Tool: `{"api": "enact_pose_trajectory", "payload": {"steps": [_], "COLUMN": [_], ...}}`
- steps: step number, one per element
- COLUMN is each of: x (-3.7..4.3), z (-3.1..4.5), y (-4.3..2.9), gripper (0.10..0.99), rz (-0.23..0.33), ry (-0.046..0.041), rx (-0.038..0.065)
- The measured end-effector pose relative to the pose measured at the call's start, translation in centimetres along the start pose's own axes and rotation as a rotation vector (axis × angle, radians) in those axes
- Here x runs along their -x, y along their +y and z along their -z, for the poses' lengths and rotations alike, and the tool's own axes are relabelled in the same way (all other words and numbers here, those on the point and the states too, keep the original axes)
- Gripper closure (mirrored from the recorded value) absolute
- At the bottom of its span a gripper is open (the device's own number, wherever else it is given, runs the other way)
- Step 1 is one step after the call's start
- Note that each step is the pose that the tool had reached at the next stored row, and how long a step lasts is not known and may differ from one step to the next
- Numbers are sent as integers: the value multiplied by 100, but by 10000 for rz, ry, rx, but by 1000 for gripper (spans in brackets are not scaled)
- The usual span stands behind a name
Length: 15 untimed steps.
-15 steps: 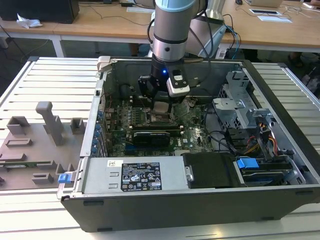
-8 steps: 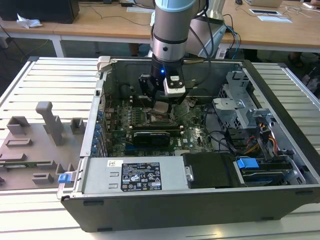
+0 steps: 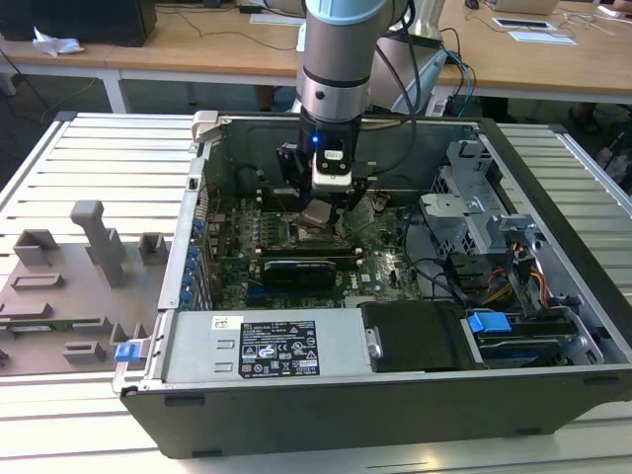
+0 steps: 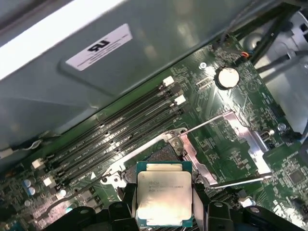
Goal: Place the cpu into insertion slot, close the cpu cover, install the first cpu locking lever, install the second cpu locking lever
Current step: 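Place the cpu into insertion slot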
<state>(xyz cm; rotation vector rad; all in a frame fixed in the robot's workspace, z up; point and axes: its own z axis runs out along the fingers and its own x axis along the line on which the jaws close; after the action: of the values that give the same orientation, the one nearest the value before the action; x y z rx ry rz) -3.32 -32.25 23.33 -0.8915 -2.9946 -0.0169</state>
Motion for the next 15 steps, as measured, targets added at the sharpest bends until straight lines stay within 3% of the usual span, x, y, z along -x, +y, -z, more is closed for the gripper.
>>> {"api": "enact_pose_trajectory", "payload": {"steps": [15], "x": [0], "z": [-5], "y": [0], "gripper": [541], "rz": [-2023], "ry": [-14], "rx": [34]}}
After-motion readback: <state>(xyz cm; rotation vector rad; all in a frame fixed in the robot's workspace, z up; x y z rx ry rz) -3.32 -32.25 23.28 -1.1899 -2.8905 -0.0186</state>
